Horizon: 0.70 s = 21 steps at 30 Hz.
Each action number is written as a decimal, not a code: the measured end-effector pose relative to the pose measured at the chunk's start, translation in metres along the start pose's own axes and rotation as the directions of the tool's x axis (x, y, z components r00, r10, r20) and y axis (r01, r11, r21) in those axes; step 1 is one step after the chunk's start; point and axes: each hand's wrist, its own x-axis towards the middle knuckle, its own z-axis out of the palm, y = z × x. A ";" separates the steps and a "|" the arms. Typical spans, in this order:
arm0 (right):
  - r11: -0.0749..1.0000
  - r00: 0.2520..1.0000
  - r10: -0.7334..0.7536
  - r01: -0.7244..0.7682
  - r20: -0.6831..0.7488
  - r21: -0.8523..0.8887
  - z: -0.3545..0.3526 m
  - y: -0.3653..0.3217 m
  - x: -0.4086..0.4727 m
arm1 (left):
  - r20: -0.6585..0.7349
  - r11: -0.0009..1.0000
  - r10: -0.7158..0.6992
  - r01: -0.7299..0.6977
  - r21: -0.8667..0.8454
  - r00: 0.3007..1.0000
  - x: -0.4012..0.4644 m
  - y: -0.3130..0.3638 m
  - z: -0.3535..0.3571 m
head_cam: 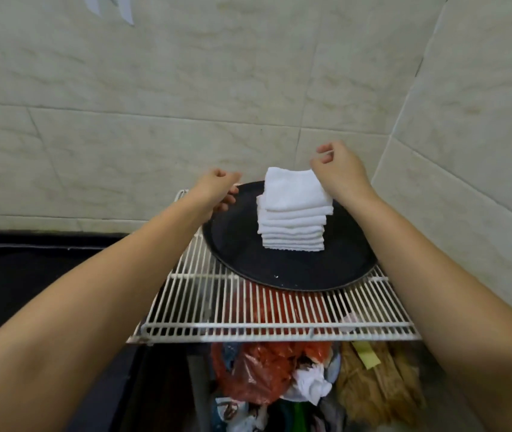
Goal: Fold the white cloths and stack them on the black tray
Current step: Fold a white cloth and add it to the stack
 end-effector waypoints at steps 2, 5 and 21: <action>0.991 0.991 -0.128 0.129 0.030 -0.044 0.021 -0.034 -0.018 | -0.014 0.998 0.063 -0.063 0.026 0.998 -0.023 -0.004 -0.033; 0.951 0.943 -0.298 0.306 0.151 -0.036 0.075 -0.090 -0.060 | -0.057 0.982 0.122 -0.112 0.153 0.991 -0.070 -0.023 -0.103; 0.376 0.185 -0.856 0.864 0.483 0.335 0.382 -0.409 -0.502 | -0.727 0.600 0.017 0.575 0.557 0.686 -0.480 -0.225 -0.526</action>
